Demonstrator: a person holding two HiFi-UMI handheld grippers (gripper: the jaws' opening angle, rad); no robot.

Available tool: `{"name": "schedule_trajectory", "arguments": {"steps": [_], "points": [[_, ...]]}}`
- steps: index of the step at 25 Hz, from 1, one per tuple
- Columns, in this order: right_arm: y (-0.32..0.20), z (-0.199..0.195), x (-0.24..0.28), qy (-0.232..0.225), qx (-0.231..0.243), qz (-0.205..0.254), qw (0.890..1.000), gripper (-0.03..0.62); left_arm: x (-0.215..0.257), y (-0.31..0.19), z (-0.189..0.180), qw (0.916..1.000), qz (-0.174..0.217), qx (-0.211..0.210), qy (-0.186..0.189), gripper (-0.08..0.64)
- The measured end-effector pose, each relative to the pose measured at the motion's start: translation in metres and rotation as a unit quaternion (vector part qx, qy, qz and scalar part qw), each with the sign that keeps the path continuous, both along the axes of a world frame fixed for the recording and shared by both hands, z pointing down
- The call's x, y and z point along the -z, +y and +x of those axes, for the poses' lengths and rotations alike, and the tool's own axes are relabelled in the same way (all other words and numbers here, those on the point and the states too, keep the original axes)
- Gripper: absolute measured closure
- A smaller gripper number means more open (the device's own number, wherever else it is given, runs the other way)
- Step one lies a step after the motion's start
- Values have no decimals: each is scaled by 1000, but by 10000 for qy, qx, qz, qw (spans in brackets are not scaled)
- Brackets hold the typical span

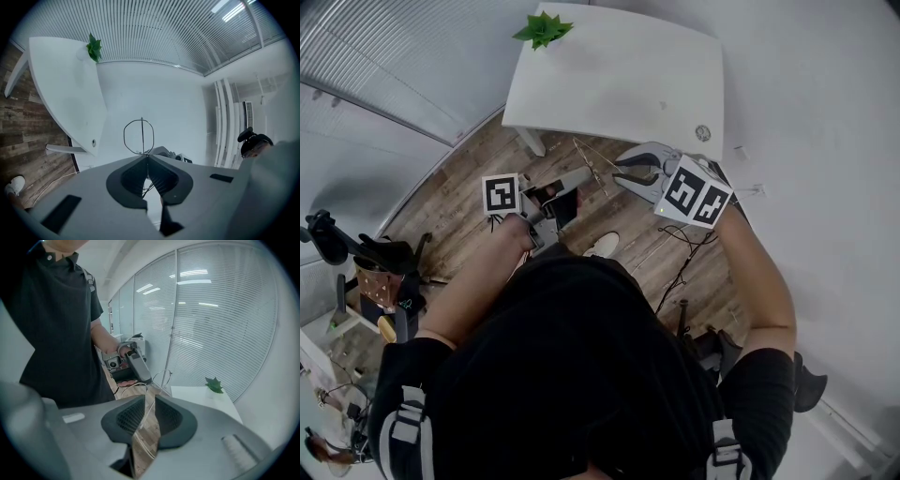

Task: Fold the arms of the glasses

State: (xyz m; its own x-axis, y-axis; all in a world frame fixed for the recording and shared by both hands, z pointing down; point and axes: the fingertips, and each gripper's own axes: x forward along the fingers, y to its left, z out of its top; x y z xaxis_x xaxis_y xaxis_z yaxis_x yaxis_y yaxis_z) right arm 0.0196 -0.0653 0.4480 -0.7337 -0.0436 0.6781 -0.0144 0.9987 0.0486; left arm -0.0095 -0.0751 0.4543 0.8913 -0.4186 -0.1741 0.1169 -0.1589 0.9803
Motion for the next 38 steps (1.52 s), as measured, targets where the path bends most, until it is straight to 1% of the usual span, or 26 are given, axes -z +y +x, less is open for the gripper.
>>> {"name": "schedule_trajectory", "arguments": {"steps": [4, 7, 19, 25, 28, 33, 38], "points": [[-7, 4, -1, 64, -113, -32, 9999, 515, 0, -1, 0, 10000, -14, -5, 15, 548], [-4, 6, -8, 179, -79, -136, 9997, 515, 1, 0, 1, 10000, 2, -14, 13, 548], [12, -3, -14, 297, 288, -321, 9986, 515, 2, -2, 5, 10000, 11, -62, 19, 548], [22, -5, -11, 349, 595, -339, 9970, 514, 5, 2, 7, 9999, 19, -121, 61, 548], [22, -6, -9, 352, 667, -309, 9967, 508, 6, 1, 7, 9999, 33, -114, 60, 548], [14, 2, 7, 281, 535, -121, 9981, 497, 4, -1, 4, 10000, 6, -49, 44, 548], [-1, 30, 22, 376, 256, 128, 9989, 495, 3, -3, 2, 10000, 8, -40, 35, 548]]}}
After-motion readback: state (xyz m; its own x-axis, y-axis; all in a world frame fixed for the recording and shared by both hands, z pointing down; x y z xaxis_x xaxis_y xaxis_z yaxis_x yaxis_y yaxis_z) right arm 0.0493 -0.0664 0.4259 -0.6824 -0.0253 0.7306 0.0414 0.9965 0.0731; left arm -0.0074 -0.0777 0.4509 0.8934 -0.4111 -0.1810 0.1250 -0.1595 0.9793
